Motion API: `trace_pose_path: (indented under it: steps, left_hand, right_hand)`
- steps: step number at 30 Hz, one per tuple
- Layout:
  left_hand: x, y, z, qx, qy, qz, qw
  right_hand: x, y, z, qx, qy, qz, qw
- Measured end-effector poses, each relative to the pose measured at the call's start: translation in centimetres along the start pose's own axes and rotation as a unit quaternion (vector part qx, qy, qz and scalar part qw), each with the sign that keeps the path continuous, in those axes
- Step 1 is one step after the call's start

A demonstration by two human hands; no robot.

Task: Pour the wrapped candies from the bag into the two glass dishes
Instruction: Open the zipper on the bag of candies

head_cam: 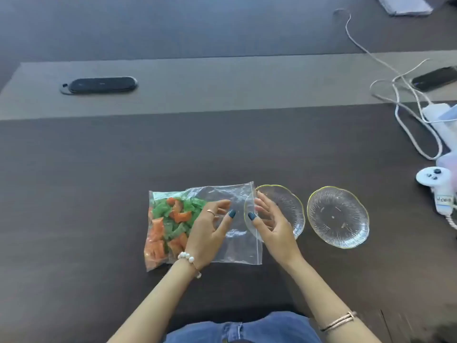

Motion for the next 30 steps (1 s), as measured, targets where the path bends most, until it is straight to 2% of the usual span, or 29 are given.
trace_pose_path:
  steps: [4, 9, 14, 19, 26, 30]
  left_hand:
    - [-2.9, 0.9, 2.4, -0.046, -0.042, -0.031, 0.998]
    - [-3.9, 0.1, 4.8, -0.076, -0.068, -0.034, 0.994]
    - [-3.5, -1.1, 5.8, -0.063, -0.091, -0.033, 0.993]
    - [-3.6, -1.1, 5.9, -0.032, -0.032, -0.115, 0.992]
    - [-3.9, -0.9, 5.4, 0.000, 0.091, -0.273, 0.958]
    - [-3.9, -0.9, 4.6, 0.017, 0.137, -0.293, 0.946]
  right_hand:
    - [3.1, 0.3, 0.0, -0.002, 0.051, 0.049, 0.997]
    - [4.7, -1.1, -0.9, 0.089, 0.104, 0.066, 0.988]
    - [5.6, -2.1, 0.2, -0.002, 0.105, 0.149, 0.983]
    - [5.5, -2.0, 0.7, -0.009, -0.010, 0.214, 0.977]
    - [4.6, -1.9, 1.3, -0.016, -0.033, 0.215, 0.976]
    - [4.2, -1.3, 1.8, -0.055, -0.044, 0.240, 0.968]
Point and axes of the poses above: each hand's wrist, its own y-axis away from the middle knuckle, its own z-axis out of the palm, x = y × z, the point moved 5 cm from there along -y, towards the middle knuckle, and after that the axes turned 14 degrees about x, right-handed, at the moved point
